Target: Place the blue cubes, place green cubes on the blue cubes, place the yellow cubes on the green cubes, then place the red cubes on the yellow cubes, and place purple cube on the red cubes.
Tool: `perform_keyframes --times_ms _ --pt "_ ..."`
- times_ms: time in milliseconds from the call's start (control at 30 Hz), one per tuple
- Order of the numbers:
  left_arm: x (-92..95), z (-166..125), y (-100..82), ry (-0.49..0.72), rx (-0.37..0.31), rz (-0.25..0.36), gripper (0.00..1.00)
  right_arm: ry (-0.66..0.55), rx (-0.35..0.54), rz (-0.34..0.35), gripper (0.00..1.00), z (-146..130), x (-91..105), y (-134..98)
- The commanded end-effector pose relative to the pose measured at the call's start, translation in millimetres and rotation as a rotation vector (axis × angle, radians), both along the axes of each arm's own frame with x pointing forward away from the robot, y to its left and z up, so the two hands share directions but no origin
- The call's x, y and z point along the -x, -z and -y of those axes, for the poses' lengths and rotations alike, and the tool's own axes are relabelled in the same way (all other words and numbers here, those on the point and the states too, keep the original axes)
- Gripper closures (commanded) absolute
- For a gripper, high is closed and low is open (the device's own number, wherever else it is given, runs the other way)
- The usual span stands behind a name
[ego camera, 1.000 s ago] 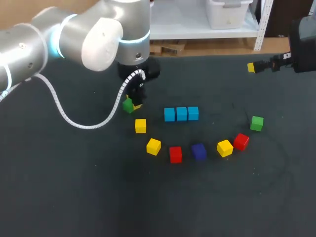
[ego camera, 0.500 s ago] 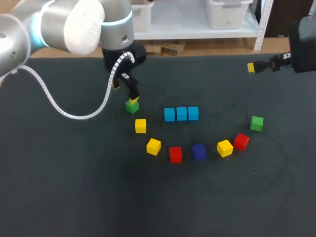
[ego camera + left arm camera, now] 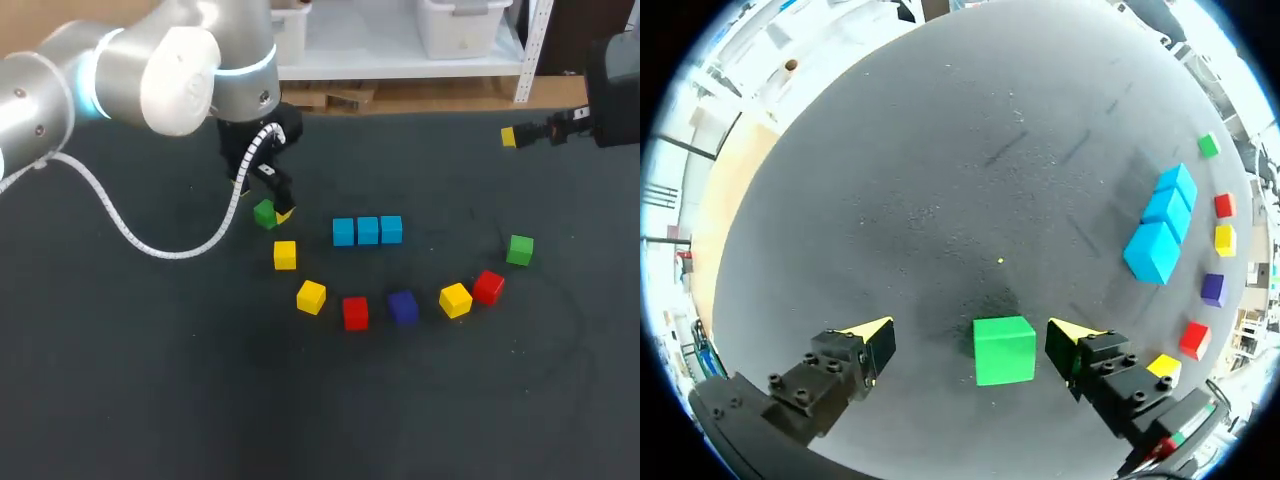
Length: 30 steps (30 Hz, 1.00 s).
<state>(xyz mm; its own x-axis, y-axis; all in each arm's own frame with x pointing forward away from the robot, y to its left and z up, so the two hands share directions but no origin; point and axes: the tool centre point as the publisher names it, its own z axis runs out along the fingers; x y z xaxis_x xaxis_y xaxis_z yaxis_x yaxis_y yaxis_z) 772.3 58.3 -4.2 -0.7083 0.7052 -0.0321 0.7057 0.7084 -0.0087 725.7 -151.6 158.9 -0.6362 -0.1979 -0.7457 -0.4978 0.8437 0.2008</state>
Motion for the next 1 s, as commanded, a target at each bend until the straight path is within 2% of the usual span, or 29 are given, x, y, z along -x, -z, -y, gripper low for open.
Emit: perform_keyframes --times_ms 33,100,133,367,533,767,933,1000 --pt "-1.7 -3.8 -1.3 -0.010 -0.002 0.001 0.42 0.006 0.005 0.001 0.00 -0.8 1.5 -0.6" --pt "-1.4 -5.3 -1.9 -0.014 -0.011 -0.004 0.75 0.006 0.005 0.001 0.00 -0.8 1.5 -0.6" --pt "-0.9 -6.1 -2.2 -0.017 -0.013 -0.006 1.00 0.006 0.005 0.001 0.00 -0.8 1.5 -0.6" --pt "2.4 -8.3 -6.0 -0.004 -0.014 -0.020 1.00 0.006 0.005 0.001 0.00 -0.8 1.5 -0.6" --pt "3.5 -2.4 -21.0 0.077 -0.045 -0.006 1.00 0.006 0.005 0.001 0.00 -0.8 1.5 -0.6" --pt "9.7 24.8 -49.4 0.363 -0.014 -0.002 1.00 0.006 0.005 0.001 0.00 -0.8 1.5 -0.6" --pt "21.7 54.6 -62.5 0.602 -0.001 0.012 1.00 0.006 0.005 0.001 0.00 -0.8 1.5 -0.6" --pt "24.9 64.6 -66.7 0.654 -0.003 0.017 1.00 0.006 0.005 0.001 0.00 -0.8 1.5 -0.6"
